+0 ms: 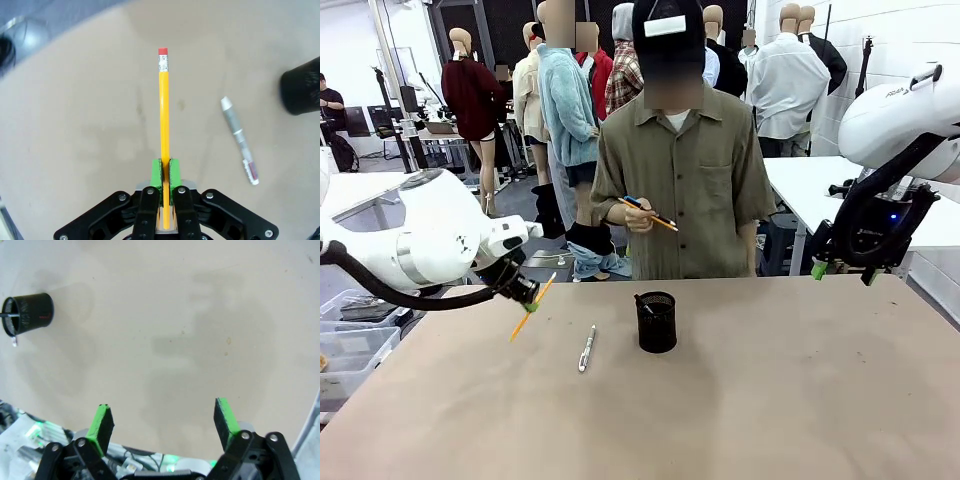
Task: Place the pens into the pen holder.
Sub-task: Pick up a writing instrument from the table and place it into the Pen holder.
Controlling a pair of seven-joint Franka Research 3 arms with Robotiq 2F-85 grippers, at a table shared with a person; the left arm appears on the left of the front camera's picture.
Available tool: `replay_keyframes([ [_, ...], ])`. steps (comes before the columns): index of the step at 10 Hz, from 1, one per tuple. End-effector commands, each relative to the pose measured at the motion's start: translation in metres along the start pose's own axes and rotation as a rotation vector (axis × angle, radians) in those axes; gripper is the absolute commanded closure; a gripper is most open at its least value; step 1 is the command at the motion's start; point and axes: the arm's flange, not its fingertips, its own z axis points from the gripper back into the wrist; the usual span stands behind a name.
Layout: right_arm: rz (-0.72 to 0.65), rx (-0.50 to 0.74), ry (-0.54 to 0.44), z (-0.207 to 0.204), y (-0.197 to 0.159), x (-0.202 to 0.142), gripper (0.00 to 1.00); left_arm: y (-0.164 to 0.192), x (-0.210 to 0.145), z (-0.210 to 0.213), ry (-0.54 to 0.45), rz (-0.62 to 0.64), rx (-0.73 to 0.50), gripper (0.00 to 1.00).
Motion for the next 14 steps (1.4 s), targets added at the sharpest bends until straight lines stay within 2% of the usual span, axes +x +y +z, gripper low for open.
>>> replay_keyframes([
  [1,-0.005,-0.014,0.001,-0.001,0.001,-0.001,0.0,0.0,-0.017,0.006,-0.185,-0.155,-0.263,1.0],
  [2,-0.005,-0.014,0.001,-0.001,0.001,-0.001,0.0,-0.004,-0.012,0.009,-0.249,-0.194,-0.316,1.0],
  [3,-0.005,-0.014,0.001,-0.001,0.001,-0.001,0.0,-0.011,-0.002,0.011,-0.336,-0.259,-0.42,1.0],
  [5,-0.005,-0.014,0.001,-0.001,0.001,-0.001,0.0,-0.023,0.011,0.009,-0.427,-0.36,-0.555,1.0],
  [8,-0.005,-0.014,0.001,-0.001,0.001,-0.001,0.0,-0.031,0.012,0.001,-0.515,-0.425,-0.612,1.0],
  [9,-0.005,-0.014,0.001,-0.001,0.001,-0.001,0.0,-0.043,0.035,0.029,-0.51,-0.396,-0.546,1.0],
  [11,-0.005,-0.014,0.001,-0.001,0.001,-0.001,0.0,-0.043,0.035,0.029,-0.51,-0.396,-0.546,1.0],
  [12,-0.005,-0.014,0.001,-0.001,0.001,-0.001,0.0,-0.033,0.023,0.014,-0.514,-0.416,-0.576,1.0],
  [13,-0.005,-0.014,0.001,-0.001,0.001,-0.001,0.0,-0.018,0.009,0.029,-0.563,-0.392,-0.658,1.0],
  [14,-0.005,-0.014,0.001,-0.001,0.001,-0.001,0.0,-0.007,-0.007,0.052,-0.59,-0.405,-0.676,1.0],
])
